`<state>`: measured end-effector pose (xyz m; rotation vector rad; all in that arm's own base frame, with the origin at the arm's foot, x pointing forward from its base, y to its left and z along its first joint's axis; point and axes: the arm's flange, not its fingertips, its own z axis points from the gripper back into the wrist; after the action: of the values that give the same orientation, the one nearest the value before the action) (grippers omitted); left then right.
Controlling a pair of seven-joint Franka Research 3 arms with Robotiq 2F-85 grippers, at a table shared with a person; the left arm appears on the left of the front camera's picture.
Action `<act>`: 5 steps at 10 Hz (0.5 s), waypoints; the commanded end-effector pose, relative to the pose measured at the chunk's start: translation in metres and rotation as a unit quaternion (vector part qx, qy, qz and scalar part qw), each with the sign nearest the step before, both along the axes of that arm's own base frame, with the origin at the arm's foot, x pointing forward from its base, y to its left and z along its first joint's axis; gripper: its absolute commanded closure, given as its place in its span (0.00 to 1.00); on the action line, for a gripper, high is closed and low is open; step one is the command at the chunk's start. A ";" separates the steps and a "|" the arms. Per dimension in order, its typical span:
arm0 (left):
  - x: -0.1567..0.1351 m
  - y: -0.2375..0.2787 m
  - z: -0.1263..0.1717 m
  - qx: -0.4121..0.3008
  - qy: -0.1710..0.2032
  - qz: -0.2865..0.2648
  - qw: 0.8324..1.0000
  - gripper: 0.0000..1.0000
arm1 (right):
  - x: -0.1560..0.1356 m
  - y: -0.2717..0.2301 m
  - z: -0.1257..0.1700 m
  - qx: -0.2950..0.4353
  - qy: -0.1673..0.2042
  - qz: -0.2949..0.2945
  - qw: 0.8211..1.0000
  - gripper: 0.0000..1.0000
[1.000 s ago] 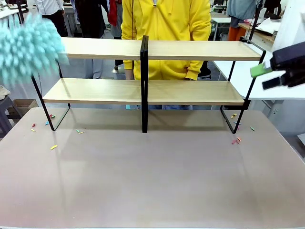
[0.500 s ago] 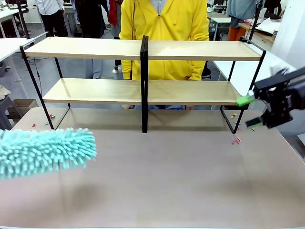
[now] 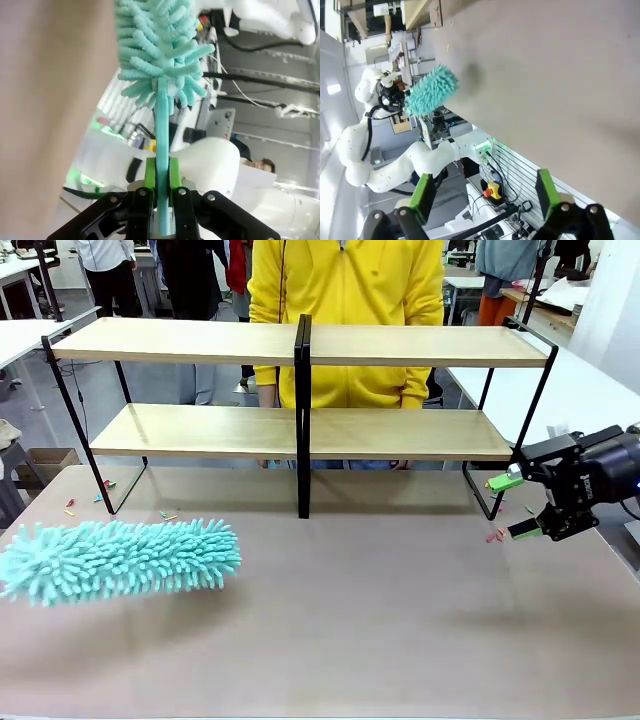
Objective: Clean the shelves.
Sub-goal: Place the Duster on the table.
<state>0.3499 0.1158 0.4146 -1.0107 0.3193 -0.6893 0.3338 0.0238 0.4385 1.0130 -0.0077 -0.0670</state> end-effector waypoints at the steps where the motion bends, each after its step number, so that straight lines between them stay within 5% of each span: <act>1: 0.001 -0.011 0.014 0.008 -0.048 0.007 0.999 0.88 | -0.004 0.003 0.012 0.012 -0.015 0.000 1.000 0.00; 3: 0.009 -0.022 0.013 0.021 -0.056 0.009 0.998 0.88 | -0.004 0.003 0.012 0.012 -0.015 0.000 1.000 0.00; 4: 0.013 -0.019 0.014 0.035 -0.071 0.020 0.997 0.28 | -0.004 0.003 0.012 0.012 -0.015 0.000 1.000 0.00; 5: 0.019 -0.011 0.025 0.032 -0.125 0.081 0.988 0.29 | -0.004 0.003 0.012 0.012 -0.015 0.000 1.000 0.00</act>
<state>0.3709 0.1030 0.4342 -0.8857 0.1669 -0.7081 0.3286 0.0261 0.4513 1.0124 -0.0300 -0.0543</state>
